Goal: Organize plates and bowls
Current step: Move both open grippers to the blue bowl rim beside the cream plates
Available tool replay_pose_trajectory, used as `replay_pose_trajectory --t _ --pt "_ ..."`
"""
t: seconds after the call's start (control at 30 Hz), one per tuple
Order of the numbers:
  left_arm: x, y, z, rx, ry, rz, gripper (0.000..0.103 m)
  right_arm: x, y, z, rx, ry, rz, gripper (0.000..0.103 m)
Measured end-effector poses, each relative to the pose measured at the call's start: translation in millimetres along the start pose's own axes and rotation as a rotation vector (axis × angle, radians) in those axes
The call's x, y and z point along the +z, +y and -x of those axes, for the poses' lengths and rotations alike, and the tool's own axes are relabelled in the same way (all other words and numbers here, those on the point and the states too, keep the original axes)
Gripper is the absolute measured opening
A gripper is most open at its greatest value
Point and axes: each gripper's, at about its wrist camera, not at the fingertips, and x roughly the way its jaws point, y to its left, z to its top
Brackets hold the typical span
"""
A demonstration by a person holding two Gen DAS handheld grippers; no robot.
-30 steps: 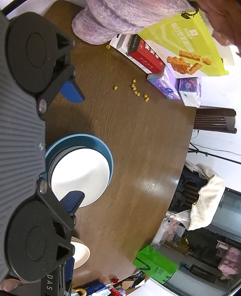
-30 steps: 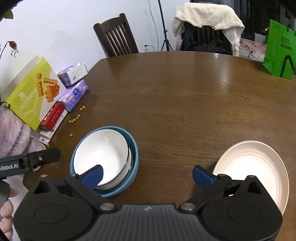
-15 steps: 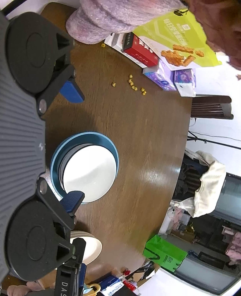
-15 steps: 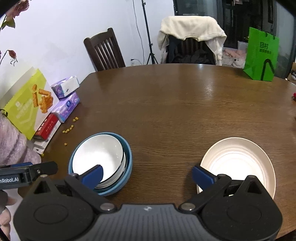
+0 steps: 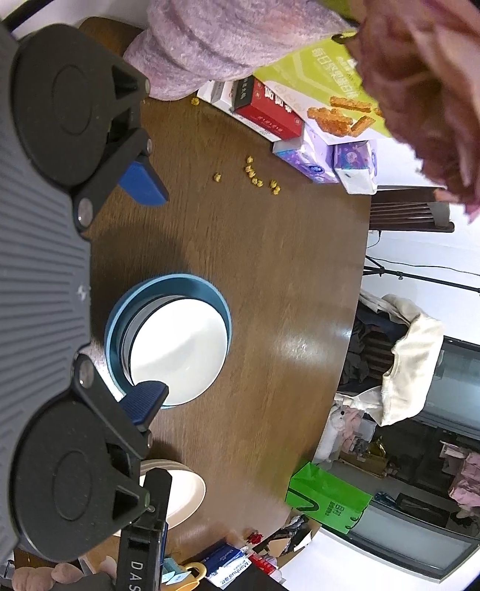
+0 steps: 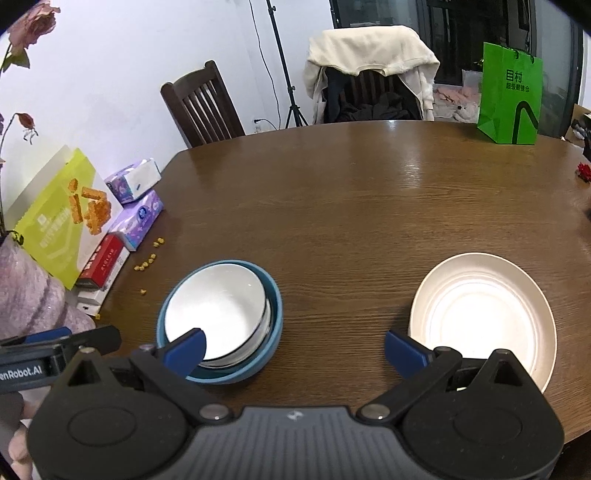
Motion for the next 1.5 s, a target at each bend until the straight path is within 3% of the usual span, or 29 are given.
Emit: replay_pose_trajectory --t 0.57,1.13,1.5 --pt "3 4 1 0.018 0.007 0.029 0.103 1 -5 -5 0.018 -0.034 0.024 0.103" --pt "10 4 -23 0.018 0.036 0.053 0.103 -6 -7 -29 0.001 0.019 0.004 0.103" --pt "13 4 -49 0.015 0.091 0.060 0.103 -7 -20 -55 0.020 0.106 -0.056 0.103"
